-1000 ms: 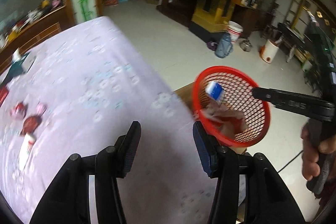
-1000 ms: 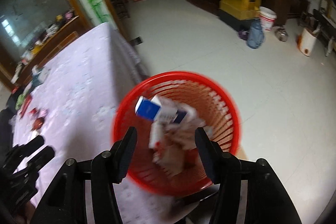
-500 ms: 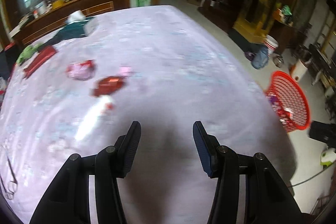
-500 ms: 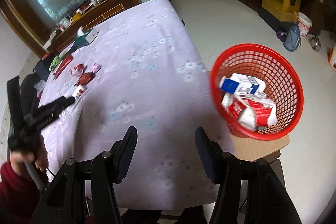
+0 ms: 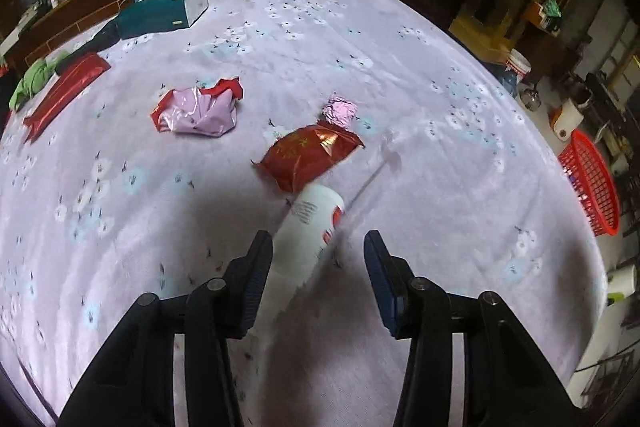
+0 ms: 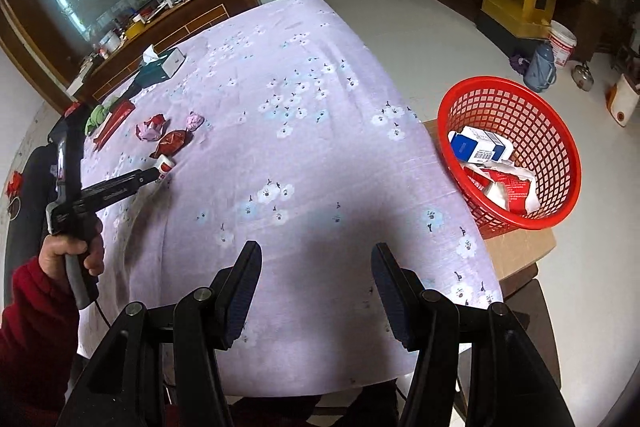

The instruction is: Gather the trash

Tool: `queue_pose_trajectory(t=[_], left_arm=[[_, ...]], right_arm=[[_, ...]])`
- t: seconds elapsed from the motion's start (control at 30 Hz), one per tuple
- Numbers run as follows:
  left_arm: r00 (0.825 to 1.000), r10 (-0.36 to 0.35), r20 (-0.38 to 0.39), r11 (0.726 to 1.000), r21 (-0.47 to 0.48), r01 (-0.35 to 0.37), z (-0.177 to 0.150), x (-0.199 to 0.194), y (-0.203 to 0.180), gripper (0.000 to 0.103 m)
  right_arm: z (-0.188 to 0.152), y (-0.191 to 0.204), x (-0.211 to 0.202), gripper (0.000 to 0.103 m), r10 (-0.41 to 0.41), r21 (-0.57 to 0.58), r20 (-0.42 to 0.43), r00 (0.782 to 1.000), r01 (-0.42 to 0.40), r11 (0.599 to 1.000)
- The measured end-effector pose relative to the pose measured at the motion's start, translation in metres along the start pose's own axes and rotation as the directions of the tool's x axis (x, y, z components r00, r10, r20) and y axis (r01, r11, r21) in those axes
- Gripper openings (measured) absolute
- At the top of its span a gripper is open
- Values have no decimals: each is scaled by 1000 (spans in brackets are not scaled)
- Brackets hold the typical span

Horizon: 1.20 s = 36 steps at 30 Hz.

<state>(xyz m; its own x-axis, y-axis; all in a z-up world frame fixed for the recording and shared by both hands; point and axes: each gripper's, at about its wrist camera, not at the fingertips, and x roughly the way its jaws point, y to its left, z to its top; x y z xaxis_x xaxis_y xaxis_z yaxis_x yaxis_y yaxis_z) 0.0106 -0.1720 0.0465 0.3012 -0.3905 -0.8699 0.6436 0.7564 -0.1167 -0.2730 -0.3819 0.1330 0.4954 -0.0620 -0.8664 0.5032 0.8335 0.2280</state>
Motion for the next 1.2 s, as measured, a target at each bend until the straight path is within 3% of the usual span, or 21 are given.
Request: queue_pose_trajectory(t=[0.1,0.33,0.6,0.83,1.07,1.2], left_arm=[[1000,-3,-21,1000,13,4,3,13,4,37],[999,-37,-23,999,-7,37,0,28,12,32],[997,-56,49,994,-89,60,-24,-10,34,30],[994,2,108,984,-180,17,-56,-59,66,28],[993,56,105,964,-263,-27,-88,-81,80,29],[992,68,109,958,-285,-34,-98,-87,81,29]], right_arm=[[1,7,2,61,-10,4,-1,1000,10,1000],[15,32,11,61,5,-13,-8,1000,-5,1000],[56,91,44,61,115,-85,-41,993,-118,989],[97,174,118,60,239,-222,-152,959,-269,937],[133,243,193,55,283,-319,-213,935,-340,884],[153,260,237,55,266,-337,-261,928,-346,876]])
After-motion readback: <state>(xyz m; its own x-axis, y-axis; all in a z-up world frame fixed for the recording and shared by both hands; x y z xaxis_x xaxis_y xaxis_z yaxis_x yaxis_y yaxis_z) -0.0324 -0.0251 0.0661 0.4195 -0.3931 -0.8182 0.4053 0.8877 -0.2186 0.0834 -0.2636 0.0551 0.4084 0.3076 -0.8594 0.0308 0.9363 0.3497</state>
